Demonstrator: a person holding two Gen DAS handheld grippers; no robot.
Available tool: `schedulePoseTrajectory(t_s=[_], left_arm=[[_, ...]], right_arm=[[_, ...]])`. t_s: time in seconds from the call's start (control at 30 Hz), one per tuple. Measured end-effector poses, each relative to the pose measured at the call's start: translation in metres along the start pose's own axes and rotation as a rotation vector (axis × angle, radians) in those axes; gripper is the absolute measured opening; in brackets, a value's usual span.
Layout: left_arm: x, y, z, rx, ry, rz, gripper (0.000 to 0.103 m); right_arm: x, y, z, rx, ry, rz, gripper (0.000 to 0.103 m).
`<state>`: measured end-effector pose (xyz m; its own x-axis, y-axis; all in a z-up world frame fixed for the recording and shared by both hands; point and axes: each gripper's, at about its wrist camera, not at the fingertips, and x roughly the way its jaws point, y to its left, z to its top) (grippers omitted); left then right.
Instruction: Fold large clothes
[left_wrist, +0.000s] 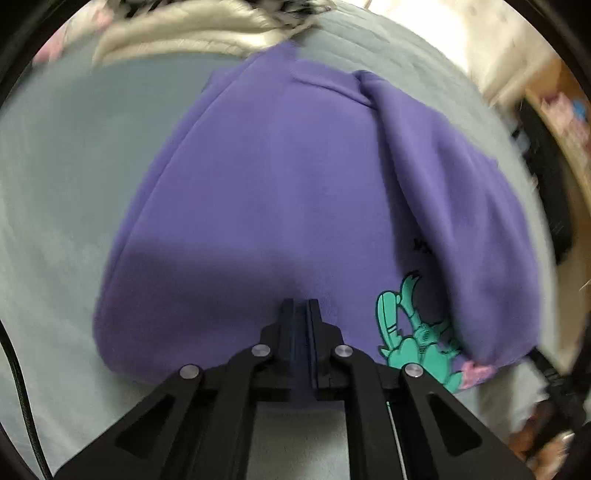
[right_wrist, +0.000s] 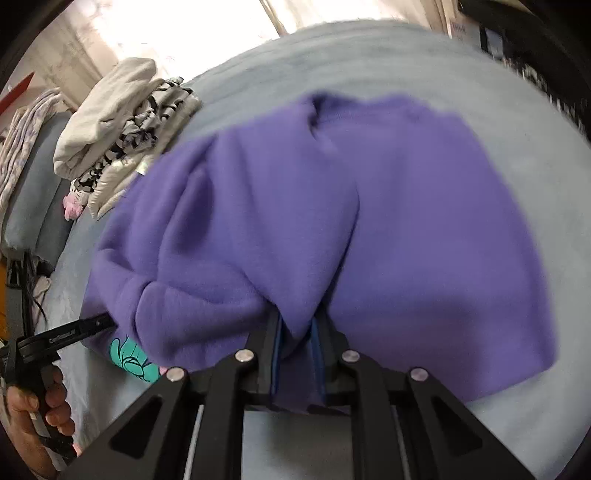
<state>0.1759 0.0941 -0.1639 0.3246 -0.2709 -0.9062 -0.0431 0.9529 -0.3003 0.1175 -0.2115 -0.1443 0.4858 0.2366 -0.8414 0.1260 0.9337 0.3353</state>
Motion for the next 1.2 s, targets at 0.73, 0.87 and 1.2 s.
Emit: schedulePoseTrajectory(t_s=[0.73, 0.87, 1.2], left_arm=[[0.008, -0.055, 0.012, -0.021, -0.069, -0.467, 0.062], [0.018, -0.061, 0.013, -0.059, -0.102, -0.511, 0.061], [0.012, -0.087, 0.012, 0.008, -0.06, -0.104, 0.004]], right_arm=[[-0.02, -0.013, -0.005, 0.057, -0.048, 0.165, 0.033], [-0.015, -0.006, 0.001, 0.04, -0.064, 0.168, 0.033], [-0.015, 0.022, 0.002, -0.049, -0.089, 0.062, 0.012]])
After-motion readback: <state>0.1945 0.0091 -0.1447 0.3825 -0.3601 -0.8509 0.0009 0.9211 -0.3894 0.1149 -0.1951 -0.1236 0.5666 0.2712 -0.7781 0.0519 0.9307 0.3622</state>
